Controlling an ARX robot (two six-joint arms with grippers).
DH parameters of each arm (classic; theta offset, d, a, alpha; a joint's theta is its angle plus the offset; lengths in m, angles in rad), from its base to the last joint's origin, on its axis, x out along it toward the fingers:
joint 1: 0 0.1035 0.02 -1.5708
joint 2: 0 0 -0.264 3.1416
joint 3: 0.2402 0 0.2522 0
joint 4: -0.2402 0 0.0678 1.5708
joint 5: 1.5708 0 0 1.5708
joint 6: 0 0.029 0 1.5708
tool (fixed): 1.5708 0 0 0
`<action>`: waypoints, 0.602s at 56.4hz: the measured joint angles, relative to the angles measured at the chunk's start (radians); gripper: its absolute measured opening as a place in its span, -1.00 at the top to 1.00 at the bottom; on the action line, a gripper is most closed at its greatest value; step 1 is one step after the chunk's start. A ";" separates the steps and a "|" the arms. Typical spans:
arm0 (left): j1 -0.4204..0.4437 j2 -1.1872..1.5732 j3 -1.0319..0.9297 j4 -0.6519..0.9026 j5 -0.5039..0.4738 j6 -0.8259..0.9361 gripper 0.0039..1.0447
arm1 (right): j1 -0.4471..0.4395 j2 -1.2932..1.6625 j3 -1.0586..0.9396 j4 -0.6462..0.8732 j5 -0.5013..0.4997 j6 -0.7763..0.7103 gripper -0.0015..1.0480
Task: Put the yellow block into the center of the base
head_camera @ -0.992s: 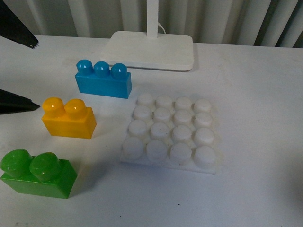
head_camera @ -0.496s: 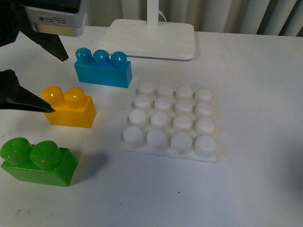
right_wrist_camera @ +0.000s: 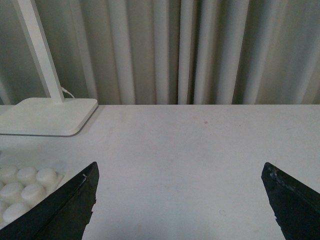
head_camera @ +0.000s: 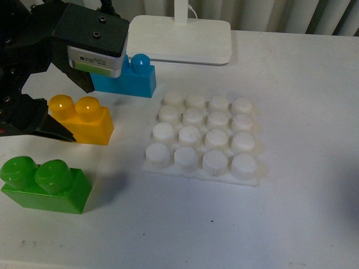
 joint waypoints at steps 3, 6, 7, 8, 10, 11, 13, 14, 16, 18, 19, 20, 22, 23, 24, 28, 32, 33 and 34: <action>0.000 0.001 -0.001 0.003 0.000 0.000 -0.46 | 0.000 0.000 0.000 0.000 0.000 0.000 -0.83; -0.004 0.002 -0.002 0.000 0.002 0.000 -0.22 | 0.000 0.000 0.000 0.000 0.000 0.000 -0.83; -0.006 0.002 -0.002 -0.003 0.005 0.000 -0.11 | 0.000 0.000 0.000 0.000 0.000 0.000 -0.83; -0.007 0.002 -0.002 -0.007 0.010 0.000 -0.04 | 0.000 0.000 0.000 0.000 0.000 0.000 -0.83; -0.012 0.002 -0.002 -0.024 0.016 -0.001 0.13 | 0.000 0.000 0.000 0.000 0.000 0.000 -0.83; -0.014 0.002 -0.002 -0.029 0.017 0.000 0.20 | 0.000 0.000 0.000 0.000 0.000 0.000 -0.83; -0.018 0.001 -0.001 -0.040 0.017 -0.001 0.33 | 0.000 0.000 0.000 0.000 0.000 0.000 -0.83; -0.021 0.000 0.000 -0.051 0.021 -0.001 0.40 | 0.000 0.000 0.000 0.000 0.000 0.000 -0.83; -0.027 -0.003 0.002 -0.060 0.032 -0.003 0.42 | 0.000 0.000 0.000 0.000 0.000 0.000 -0.83; -0.035 -0.005 0.010 -0.067 0.060 -0.011 0.42 | 0.000 0.000 0.000 0.000 0.000 0.000 -0.83; -0.040 -0.005 0.017 -0.069 0.068 -0.013 0.42 | 0.000 0.000 0.000 0.000 0.000 0.000 -0.83; -0.044 -0.006 0.024 -0.071 0.072 -0.016 0.42 | 0.000 0.000 0.000 0.000 0.000 0.000 -0.83; -0.058 -0.010 0.047 -0.079 0.078 -0.023 0.42 | 0.000 0.000 0.000 0.000 0.000 0.000 -0.83; -0.060 -0.011 0.051 -0.082 0.080 -0.025 0.42 | 0.000 0.000 0.000 0.000 0.000 0.000 -0.83; -0.066 -0.013 0.061 -0.087 0.084 -0.028 0.42 | 0.000 0.000 0.000 0.000 0.000 0.000 -0.83; -0.084 -0.019 0.089 -0.095 0.097 -0.039 0.42 | 0.000 0.000 0.000 0.000 0.000 0.000 -0.83; -0.113 -0.020 0.129 -0.096 0.099 -0.051 0.42 | 0.000 0.000 0.000 0.000 0.000 0.000 -0.83; -0.121 -0.020 0.137 -0.097 0.099 -0.053 0.42 | 0.000 0.000 0.000 0.000 0.000 0.000 -0.83; -0.124 -0.020 0.141 -0.097 0.099 -0.056 0.42 | 0.000 0.000 0.000 0.000 0.000 0.000 -0.83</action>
